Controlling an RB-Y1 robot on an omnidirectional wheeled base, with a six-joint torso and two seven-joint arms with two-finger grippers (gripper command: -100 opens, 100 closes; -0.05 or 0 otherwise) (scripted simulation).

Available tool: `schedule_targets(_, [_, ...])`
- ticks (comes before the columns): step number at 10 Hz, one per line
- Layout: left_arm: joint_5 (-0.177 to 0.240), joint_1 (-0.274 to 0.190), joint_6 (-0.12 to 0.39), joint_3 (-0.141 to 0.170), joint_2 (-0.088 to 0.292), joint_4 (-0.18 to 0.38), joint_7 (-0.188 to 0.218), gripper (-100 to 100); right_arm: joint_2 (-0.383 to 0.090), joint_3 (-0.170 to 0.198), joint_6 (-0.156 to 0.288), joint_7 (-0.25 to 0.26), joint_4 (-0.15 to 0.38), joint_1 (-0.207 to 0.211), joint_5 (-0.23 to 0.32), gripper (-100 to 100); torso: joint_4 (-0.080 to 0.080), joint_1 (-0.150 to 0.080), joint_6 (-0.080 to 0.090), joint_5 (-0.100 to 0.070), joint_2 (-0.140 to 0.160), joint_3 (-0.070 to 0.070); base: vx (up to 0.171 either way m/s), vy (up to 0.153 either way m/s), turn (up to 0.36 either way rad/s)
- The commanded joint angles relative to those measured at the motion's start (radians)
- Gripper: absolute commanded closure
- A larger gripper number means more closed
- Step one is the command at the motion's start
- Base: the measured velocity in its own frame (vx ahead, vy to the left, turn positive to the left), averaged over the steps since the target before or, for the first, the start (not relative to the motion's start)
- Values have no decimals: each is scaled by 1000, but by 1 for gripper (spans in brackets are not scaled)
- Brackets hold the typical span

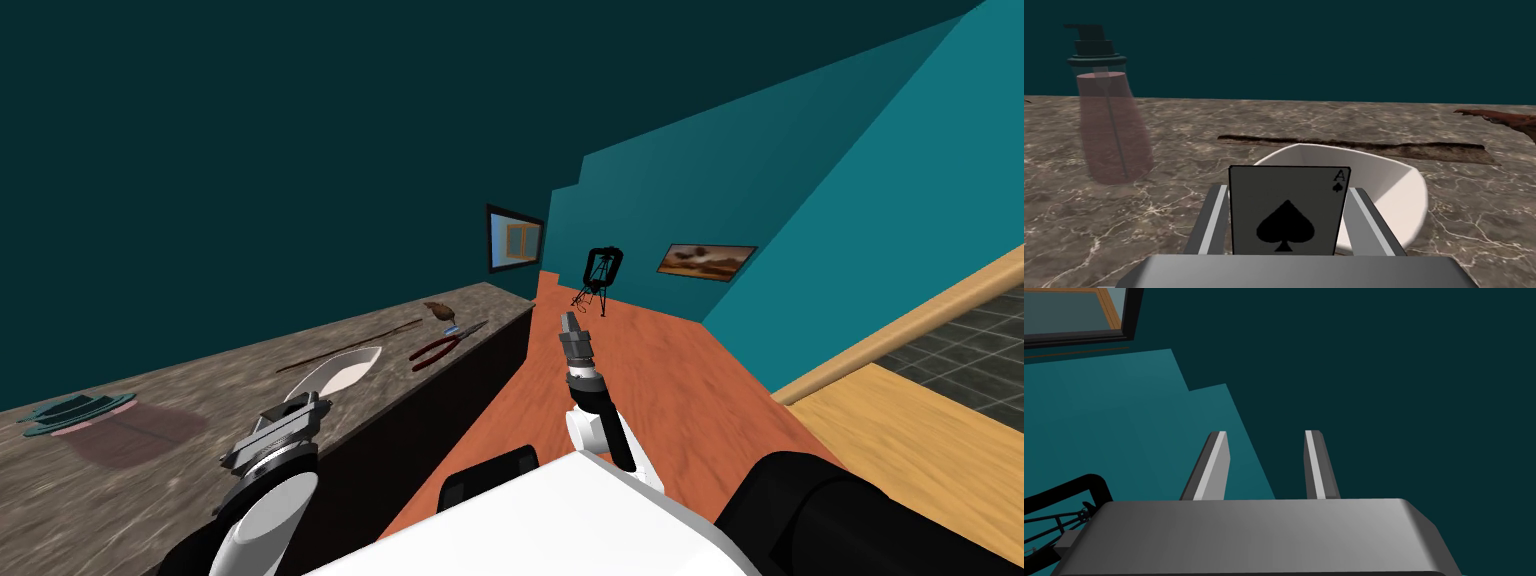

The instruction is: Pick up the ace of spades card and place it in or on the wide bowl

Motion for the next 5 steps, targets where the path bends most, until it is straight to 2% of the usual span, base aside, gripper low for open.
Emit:
schedule_targets(1, [9,-8,33,19,9,8,-11,100,0,0,0,0,0,0,0,0,0,0,0,0,0,0,82,38,-44])
schedule_targets(5, [35,-30,111,68,28,21,-41,100,0,0,0,0,0,0,0,0,-1,0,1,1,-3,-2,105,37,-40])
